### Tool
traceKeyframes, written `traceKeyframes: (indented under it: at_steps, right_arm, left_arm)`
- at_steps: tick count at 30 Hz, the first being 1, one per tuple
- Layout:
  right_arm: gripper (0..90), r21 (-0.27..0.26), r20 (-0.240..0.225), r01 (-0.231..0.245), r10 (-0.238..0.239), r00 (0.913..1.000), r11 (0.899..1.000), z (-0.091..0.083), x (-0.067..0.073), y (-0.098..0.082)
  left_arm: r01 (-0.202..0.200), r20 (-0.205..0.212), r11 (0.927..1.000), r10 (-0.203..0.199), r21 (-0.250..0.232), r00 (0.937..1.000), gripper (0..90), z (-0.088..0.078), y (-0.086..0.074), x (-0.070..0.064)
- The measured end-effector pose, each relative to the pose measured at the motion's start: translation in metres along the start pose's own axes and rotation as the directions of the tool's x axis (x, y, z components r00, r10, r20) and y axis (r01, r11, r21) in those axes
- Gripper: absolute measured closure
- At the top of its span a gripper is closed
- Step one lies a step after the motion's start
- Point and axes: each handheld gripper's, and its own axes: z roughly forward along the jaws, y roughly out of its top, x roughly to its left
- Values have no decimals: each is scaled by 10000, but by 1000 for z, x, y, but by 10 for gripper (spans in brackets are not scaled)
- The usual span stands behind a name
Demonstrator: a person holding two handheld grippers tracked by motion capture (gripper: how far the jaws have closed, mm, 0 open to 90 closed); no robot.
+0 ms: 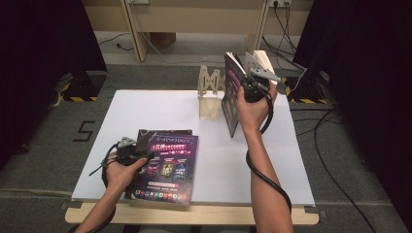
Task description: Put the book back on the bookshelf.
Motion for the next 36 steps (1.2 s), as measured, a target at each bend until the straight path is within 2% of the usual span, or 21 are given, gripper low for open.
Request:
traceKeyframes:
  at_steps: [25,36]
  right_arm:
    - [846,-145,90,-64,65,9999,9999,26,3,10]
    - [845,-105,229,-55,58,9997,9999,37,3,4]
  left_arm:
    - [51,-12,10000,-51,8,10000,602,0,0,1]
    - [70,28,10000,-70,-47,10000,602,1,0,2]
